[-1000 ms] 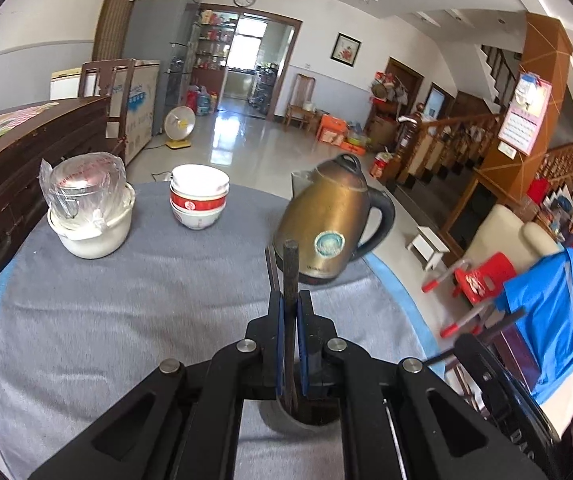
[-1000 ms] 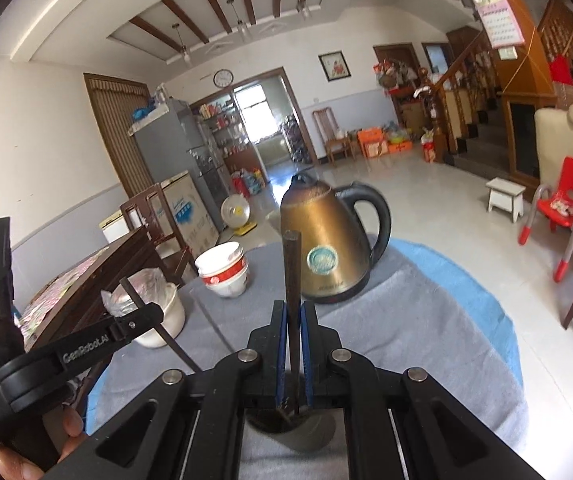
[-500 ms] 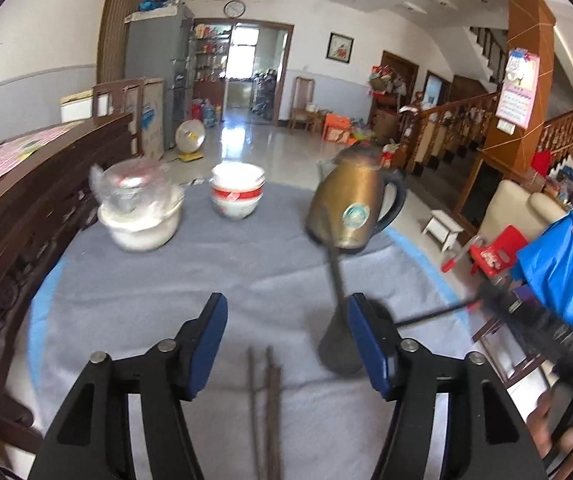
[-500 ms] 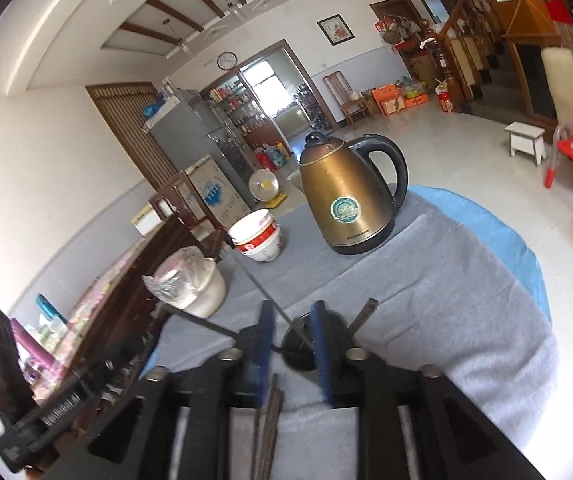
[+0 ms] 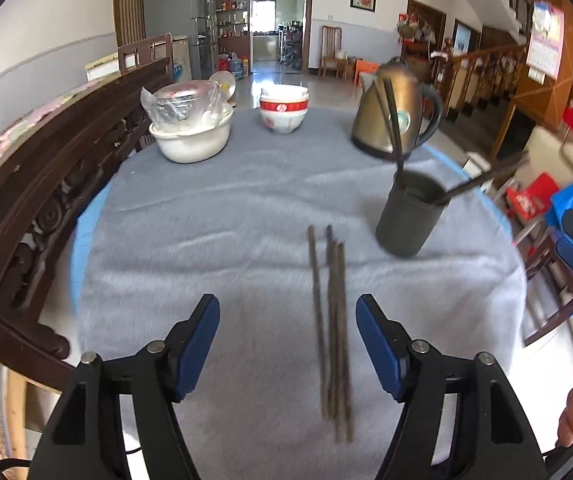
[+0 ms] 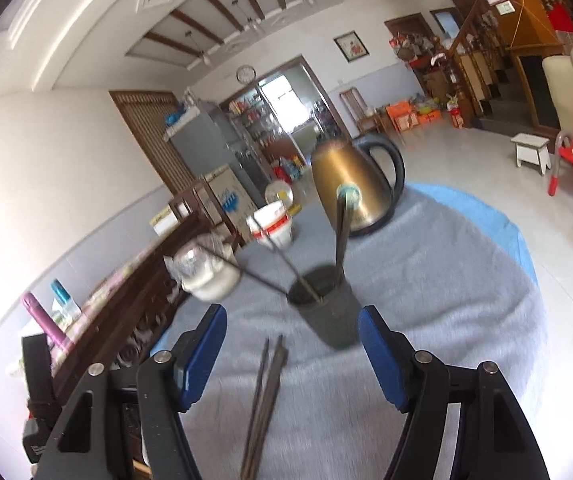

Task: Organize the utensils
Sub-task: 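Open both tools and move them back over the remaining chopsticks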

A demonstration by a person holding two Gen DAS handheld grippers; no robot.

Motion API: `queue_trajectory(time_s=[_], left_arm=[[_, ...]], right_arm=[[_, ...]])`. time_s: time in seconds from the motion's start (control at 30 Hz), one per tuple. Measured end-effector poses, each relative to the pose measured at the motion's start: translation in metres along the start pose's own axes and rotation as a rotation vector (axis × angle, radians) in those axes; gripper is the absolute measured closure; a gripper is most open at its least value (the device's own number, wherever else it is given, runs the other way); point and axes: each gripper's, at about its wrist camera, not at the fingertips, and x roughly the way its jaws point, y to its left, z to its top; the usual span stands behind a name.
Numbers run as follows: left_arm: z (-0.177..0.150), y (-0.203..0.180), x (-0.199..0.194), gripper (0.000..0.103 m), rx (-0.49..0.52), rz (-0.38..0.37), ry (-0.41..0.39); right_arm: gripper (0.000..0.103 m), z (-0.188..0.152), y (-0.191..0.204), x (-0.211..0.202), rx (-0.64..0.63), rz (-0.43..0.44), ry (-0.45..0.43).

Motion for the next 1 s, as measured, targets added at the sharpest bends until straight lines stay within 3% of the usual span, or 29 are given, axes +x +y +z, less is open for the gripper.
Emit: queue_trajectory(time_s=[0.1,0.17,0.23,0.57,1.0], left_arm=[[-0.011,-0.002,0.000,0.028,0.028,0.042,0.013],[-0.018,-0.002,0.001,0.028,0.041,0.062,0.022],[-0.023,-0.004,0.002,0.028,0.059,0.087,0.032],[-0.029,0.002,0.020,0.028,0.050,0.145,0.110],[-0.024,-0.003,0.016,0.027,0.066,0.179,0.088]], right_arm=[[0.041,-0.015,0.001,0.010,-0.008,-0.009,0.059],[0.057,-0.022,0.002,0.015,-0.022,-0.017,0.084],[0.061,-0.027,0.002,0.020,-0.024,-0.020,0.110],[0.060,-0.050,0.000,0.039,-0.002,-0.003,0.198],[0.060,-0.056,0.010,0.047,-0.018,0.031,0.244]])
